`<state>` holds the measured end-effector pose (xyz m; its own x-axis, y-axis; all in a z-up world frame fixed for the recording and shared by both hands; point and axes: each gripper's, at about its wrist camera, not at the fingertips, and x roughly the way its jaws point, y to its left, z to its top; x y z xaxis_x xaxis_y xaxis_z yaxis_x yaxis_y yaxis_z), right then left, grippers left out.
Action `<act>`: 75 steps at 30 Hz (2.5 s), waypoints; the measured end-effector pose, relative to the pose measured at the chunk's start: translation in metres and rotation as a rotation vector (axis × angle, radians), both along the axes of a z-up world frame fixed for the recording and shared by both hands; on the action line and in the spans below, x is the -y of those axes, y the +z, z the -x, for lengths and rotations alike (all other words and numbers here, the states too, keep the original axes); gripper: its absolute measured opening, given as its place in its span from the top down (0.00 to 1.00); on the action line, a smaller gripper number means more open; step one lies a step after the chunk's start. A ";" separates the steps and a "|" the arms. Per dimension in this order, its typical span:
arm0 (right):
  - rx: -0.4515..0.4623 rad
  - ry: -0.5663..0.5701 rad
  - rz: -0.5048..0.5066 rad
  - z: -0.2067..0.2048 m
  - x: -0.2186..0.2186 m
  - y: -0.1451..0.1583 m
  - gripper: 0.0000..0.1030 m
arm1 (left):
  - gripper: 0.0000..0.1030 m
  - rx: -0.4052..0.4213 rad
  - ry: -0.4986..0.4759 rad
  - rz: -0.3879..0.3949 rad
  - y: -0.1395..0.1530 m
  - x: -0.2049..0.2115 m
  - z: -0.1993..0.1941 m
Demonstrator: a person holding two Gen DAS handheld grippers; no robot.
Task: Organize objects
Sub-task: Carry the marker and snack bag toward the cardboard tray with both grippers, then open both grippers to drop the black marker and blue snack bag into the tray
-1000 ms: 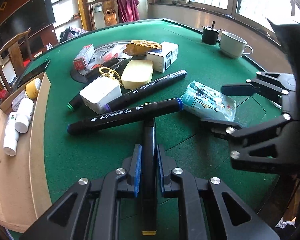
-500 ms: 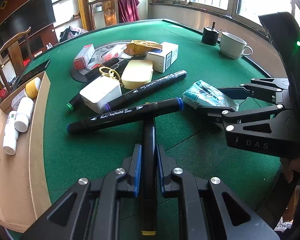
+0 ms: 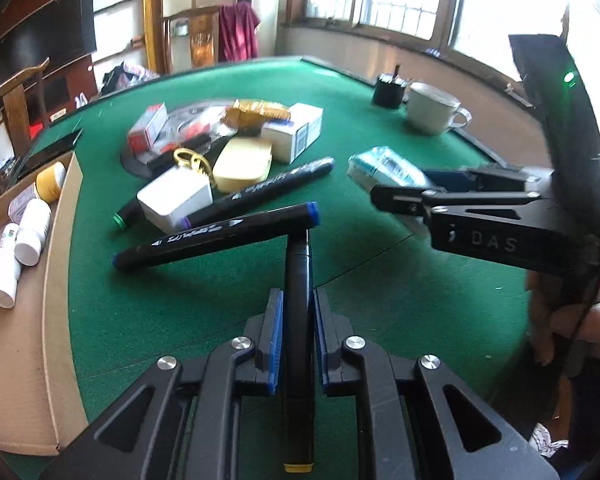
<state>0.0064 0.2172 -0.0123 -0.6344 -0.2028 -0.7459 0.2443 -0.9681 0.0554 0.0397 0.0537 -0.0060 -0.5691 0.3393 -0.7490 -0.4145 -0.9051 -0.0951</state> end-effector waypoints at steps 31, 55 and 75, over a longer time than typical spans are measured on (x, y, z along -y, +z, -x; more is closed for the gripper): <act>-0.022 0.085 0.192 -0.021 0.058 0.057 0.52 | 0.87 0.059 0.007 -0.369 0.045 0.096 -0.009; 0.046 0.351 0.202 -0.016 0.164 0.076 0.52 | 0.87 -0.023 0.357 -0.273 0.082 0.250 0.014; 0.253 0.329 0.245 0.128 0.328 0.043 0.52 | 0.87 0.167 0.547 -0.212 0.010 0.313 0.103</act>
